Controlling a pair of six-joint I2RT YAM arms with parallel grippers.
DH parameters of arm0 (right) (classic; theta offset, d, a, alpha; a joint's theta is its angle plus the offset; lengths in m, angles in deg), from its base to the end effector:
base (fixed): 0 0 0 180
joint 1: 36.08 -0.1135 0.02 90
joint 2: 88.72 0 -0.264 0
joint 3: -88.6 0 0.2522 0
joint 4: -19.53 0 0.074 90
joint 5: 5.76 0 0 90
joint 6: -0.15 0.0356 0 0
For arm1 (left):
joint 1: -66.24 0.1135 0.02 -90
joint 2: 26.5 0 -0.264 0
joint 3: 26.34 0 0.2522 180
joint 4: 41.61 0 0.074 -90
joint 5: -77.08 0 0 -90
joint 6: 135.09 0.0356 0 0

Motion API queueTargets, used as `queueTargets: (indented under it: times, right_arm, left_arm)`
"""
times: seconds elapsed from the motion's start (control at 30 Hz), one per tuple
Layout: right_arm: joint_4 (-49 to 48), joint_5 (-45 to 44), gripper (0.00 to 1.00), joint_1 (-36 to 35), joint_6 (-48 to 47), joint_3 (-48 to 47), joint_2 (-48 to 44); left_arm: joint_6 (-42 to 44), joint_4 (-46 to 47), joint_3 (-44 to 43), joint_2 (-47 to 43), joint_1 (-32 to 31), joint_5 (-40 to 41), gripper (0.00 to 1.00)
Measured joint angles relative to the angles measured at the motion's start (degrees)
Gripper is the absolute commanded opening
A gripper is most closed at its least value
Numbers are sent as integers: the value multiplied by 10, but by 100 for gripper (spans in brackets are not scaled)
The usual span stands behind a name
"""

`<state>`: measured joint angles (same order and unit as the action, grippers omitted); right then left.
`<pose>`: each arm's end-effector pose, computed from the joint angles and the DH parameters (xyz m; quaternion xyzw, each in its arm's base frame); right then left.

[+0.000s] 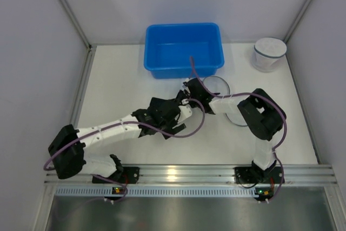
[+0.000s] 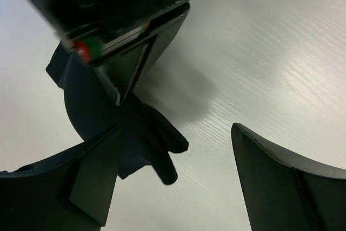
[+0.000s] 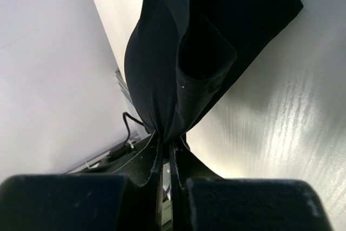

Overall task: Place the bra in the laundry bag and zip it closed
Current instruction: Pick up the bra from the center of the board.

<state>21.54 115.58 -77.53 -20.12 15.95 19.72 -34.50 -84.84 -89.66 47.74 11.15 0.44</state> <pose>0.2805 0.2724 0.1525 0.0960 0.8675 0.4865 0.0393 0.1553 -0.2081 0.2317 0.4824 0.8134 -0.0133 0.3248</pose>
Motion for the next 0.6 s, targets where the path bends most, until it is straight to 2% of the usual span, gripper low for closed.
queueTargets:
  times: [0.07, 0.2, 0.3, 0.53, 0.6]
  right_arm:
    - [-5, 1, 0, 0, 6, 0, 0]
    - [-8, 0, 0, 0, 10, 2, 0]
    - [-8, -2, 0, 0, 10, 8, 0]
    - [-7, 2, 0, -1, 17, 15, 0]
    - [-7, 3, 0, -1, 22, 16, 0]
  left_arm:
    - [6, 8, 0, 28, -15, 30, 85]
    - [18, 26, 4, 85, -20, 101, 74]
    - [26, 40, 13, 92, -21, 132, 71]
    - [51, 85, 42, 92, -20, 186, 71]
    - [59, 95, 54, 92, -20, 191, 74]
